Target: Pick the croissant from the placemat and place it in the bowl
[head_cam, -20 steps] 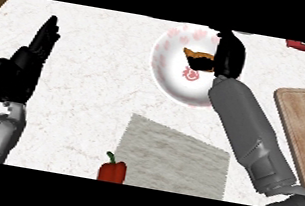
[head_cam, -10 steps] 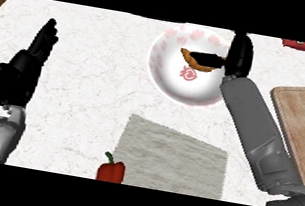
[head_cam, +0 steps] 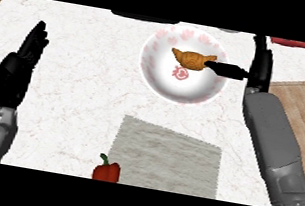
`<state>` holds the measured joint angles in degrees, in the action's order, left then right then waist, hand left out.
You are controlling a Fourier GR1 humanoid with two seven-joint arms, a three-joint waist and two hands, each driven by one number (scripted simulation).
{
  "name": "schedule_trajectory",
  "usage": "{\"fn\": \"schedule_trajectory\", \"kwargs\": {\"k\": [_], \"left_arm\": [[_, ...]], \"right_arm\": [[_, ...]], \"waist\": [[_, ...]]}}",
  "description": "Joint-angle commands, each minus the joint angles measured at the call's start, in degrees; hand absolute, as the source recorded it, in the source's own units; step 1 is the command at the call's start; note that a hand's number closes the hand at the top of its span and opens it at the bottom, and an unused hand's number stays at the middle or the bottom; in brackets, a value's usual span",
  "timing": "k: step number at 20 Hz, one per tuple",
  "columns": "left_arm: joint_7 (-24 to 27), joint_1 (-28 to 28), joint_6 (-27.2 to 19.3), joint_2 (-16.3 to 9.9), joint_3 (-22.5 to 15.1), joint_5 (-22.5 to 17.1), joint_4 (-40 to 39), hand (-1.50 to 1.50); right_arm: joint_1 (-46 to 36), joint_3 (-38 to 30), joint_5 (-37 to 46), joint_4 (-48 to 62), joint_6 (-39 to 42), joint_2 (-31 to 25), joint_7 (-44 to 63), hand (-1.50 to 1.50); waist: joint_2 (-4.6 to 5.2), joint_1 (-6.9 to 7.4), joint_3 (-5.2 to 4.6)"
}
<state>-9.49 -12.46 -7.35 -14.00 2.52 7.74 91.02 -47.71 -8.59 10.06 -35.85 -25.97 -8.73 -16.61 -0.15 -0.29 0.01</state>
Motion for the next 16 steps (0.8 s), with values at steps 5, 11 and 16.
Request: {"fn": "schedule_trajectory", "kwargs": {"k": [5,11,16], "left_arm": [[0.87,1.79,-1.64,1.85,-1.12,2.61,0.01,0.00],[2.53,0.57,1.73,0.50,2.07,0.00,-1.36,0.00],[-4.20,0.75,1.75,1.40,0.90,1.77,4.28,0.00]], "right_arm": [[19.88,3.36,-4.75,-23.25,13.75,-3.14,1.41,-1.50],[30.68,7.03,-3.76,-38.84,13.01,-0.79,3.65,-1.50],[39.55,7.15,-4.87,-46.55,15.93,-1.19,3.08,-1.50]], "waist": [[-0.39,-1.28,-0.05],[0.05,-0.11,-0.03],[0.05,0.04,-0.01]]}}
